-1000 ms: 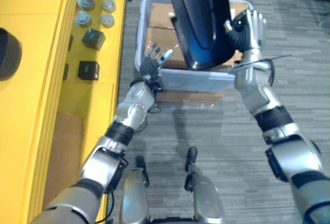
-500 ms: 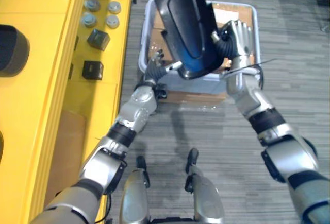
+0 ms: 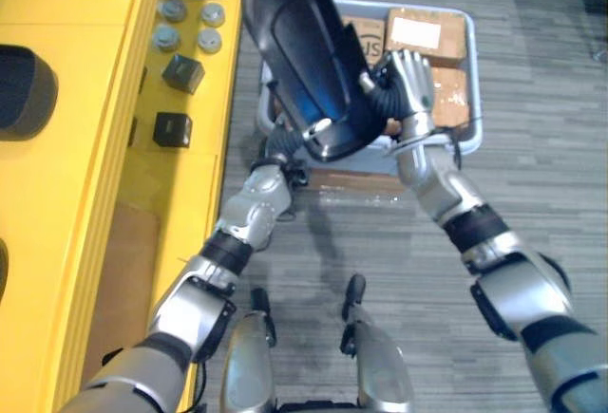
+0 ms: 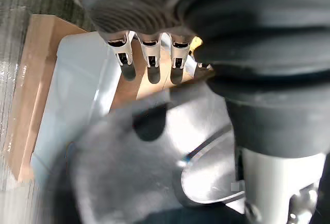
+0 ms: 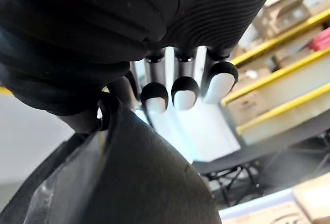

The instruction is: Walk over and take plastic housings, then place them on the shelf

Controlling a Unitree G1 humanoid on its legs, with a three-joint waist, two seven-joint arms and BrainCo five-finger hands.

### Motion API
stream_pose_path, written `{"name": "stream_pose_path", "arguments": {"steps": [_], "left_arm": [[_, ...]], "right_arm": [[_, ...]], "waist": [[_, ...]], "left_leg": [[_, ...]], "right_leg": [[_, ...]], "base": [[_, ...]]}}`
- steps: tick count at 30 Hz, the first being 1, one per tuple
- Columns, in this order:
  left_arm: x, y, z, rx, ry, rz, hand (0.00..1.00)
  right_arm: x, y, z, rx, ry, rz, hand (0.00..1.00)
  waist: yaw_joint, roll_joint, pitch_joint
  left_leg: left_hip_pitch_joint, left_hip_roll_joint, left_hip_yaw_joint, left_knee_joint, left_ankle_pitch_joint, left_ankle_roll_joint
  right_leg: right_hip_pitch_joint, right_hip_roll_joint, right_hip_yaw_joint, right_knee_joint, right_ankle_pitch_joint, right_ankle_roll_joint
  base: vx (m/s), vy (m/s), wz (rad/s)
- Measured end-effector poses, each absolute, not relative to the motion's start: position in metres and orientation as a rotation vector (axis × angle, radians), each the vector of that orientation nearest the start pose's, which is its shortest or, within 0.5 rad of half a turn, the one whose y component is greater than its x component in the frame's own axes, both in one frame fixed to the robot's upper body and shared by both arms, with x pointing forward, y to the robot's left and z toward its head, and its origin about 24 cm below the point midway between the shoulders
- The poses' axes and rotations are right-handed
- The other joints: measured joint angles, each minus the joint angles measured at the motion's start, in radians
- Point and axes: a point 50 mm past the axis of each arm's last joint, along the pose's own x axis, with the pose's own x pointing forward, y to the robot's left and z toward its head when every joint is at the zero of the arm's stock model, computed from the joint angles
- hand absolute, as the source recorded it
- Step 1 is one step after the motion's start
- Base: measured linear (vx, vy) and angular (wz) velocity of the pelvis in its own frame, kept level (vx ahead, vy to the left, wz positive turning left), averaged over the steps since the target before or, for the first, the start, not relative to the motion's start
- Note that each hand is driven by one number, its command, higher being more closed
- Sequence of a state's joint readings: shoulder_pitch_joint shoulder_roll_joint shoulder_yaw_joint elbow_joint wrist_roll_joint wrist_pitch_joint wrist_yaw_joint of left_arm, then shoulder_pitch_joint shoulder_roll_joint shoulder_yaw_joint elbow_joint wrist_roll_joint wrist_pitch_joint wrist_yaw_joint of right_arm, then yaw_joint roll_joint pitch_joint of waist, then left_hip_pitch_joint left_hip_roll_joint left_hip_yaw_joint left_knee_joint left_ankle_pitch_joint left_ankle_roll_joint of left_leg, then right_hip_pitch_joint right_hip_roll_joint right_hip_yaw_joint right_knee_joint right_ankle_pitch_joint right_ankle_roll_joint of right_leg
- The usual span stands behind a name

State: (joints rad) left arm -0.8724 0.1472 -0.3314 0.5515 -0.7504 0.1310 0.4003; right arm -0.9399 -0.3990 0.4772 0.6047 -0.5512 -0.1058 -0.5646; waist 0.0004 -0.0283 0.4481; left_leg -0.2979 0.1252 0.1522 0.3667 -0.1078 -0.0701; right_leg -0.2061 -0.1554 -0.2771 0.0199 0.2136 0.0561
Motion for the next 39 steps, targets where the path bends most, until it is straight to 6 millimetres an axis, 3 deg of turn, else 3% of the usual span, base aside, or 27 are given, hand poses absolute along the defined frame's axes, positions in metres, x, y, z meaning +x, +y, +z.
{"name": "stream_pose_path", "arguments": {"steps": [1,8,14,17,21,22,33,37,39], "left_arm": [[0.381,0.069,0.149,-0.319,0.073,-0.068,1.00],[0.375,0.078,0.137,-0.421,0.032,0.044,1.00],[0.368,0.090,0.148,-0.530,-0.104,0.087,1.00],[0.362,0.093,0.147,-0.547,-0.129,0.087,1.00],[0.349,0.093,0.137,-0.495,-0.146,0.064,1.00],[0.347,0.093,0.135,-0.487,-0.147,0.063,1.00],[0.329,0.092,0.128,-0.469,-0.155,0.011,1.00],[0.316,0.091,0.121,-0.389,-0.170,0.010,1.00],[0.309,0.091,0.121,-0.376,-0.196,0.029,1.00]], "right_arm": [[0.378,-0.109,0.204,-1.050,-0.771,-0.173,1.00],[0.366,-0.098,0.178,-0.992,-0.737,-0.119,1.00],[0.347,-0.094,0.158,-0.911,-0.724,-0.108,1.00],[0.337,-0.089,0.159,-0.861,-0.757,-0.113,1.00],[0.323,-0.092,0.140,-0.808,-0.716,-0.127,1.00],[0.320,-0.093,0.136,-0.803,-0.706,-0.128,0.00],[0.293,-0.102,0.079,-0.726,-0.483,-0.060,0.00],[0.279,-0.103,0.065,-0.558,-0.376,-0.019,0.00],[0.270,-0.104,0.070,-0.404,-0.354,-0.015,0.00]], "waist": [[0.000,0.000,0.000],[0.002,-0.001,-0.001],[0.003,-0.007,-0.004],[-0.003,-0.021,-0.012],[-0.011,-0.050,-0.041],[-0.011,-0.054,-0.049],[-0.012,-0.049,-0.186],[-0.013,-0.049,-0.209],[-0.013,-0.045,-0.216]], "left_leg": [[0.003,-0.001,0.000,-0.007,0.004,-0.001],[0.036,-0.001,-0.002,-0.015,0.007,-0.004],[0.074,-0.003,-0.001,-0.040,0.008,-0.006],[0.091,-0.004,0.001,-0.055,0.010,-0.009],[0.144,-0.008,0.001,-0.096,0.012,-0.013],[0.158,-0.010,0.003,-0.102,0.012,-0.013],[0.255,-0.016,0.022,-0.153,0.008,-0.017],[0.282,-0.016,0.023,-0.169,0.006,-0.019],[0.288,-0.017,0.026,-0.181,0.006,-0.017]], "right_leg": [[0.000,0.000,0.000,0.000,0.000,0.000],[0.035,0.001,-0.005,-0.011,0.000,0.000],[0.068,0.001,-0.009,-0.021,-0.012,0.003],[0.080,0.002,-0.008,-0.029,-0.014,0.003],[0.127,0.003,-0.019,-0.053,-0.015,0.005],[0.140,0.003,-0.019,-0.060,-0.016,0.005],[0.215,0.003,-0.015,-0.085,-0.034,0.010],[0.239,0.003,-0.011,-0.093,-0.046,0.005],[0.238,0.003,-0.016,-0.093,-0.047,0.005]], "base": [[0.00,0.000,0.00],[0.00,0.017,0.02],[-0.01,0.011,0.01],[0.03,0.018,-0.01],[0.07,0.013,0.04],[0.10,0.019,0.00],[0.04,0.010,-0.02],[-0.04,-0.003,-0.03],[-0.04,-0.009,-0.03]]}}
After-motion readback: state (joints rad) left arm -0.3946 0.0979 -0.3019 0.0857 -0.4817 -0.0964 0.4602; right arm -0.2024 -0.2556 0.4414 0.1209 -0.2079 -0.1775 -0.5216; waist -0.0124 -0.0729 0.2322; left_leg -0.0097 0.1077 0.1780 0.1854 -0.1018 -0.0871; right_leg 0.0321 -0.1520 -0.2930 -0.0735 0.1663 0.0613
